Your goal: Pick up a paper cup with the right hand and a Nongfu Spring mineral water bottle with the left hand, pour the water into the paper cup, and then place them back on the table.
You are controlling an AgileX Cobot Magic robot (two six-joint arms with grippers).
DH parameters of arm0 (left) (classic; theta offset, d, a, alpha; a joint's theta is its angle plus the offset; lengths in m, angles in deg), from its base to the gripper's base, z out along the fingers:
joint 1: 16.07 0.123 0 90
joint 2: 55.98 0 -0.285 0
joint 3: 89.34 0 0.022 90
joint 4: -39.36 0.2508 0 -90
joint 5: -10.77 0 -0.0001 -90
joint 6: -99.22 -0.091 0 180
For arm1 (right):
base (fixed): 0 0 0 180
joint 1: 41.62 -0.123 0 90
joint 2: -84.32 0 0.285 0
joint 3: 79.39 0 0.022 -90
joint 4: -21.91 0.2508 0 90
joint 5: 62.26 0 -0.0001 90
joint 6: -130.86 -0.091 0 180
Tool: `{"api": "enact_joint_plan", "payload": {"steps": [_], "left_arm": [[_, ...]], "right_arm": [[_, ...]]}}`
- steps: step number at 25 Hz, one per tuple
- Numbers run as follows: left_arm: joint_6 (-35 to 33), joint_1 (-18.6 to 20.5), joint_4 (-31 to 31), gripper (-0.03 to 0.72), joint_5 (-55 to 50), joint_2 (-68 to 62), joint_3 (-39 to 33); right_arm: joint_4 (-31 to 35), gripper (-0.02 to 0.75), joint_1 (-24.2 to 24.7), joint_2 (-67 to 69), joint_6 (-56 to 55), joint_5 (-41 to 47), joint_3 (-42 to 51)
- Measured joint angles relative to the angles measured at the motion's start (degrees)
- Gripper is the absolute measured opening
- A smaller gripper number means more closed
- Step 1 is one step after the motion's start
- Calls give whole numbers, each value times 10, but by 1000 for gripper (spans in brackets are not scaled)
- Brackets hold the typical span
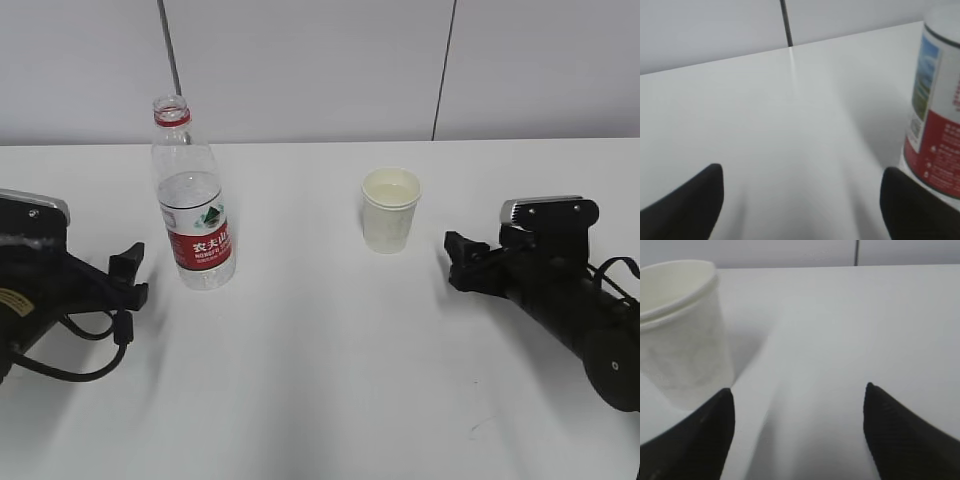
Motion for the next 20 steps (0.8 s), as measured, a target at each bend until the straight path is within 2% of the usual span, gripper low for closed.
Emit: {"api": "enact_joint_plan", "payload": {"steps": [7, 13, 16, 20], "left_arm": [[-1, 50, 3, 584, 0, 1, 0], [-1, 68, 15, 584, -9, 24, 7], [-1, 75, 18, 582, -72, 47, 37], [-1, 81, 18, 575, -206, 84, 84]], "right_arm": [[16, 589, 50, 0, -6, 0, 0], [17, 589, 52, -17, -8, 13, -3], [17, 589, 53, -41, -8, 61, -20], [27, 589, 53, -83, -8, 159, -47]]}}
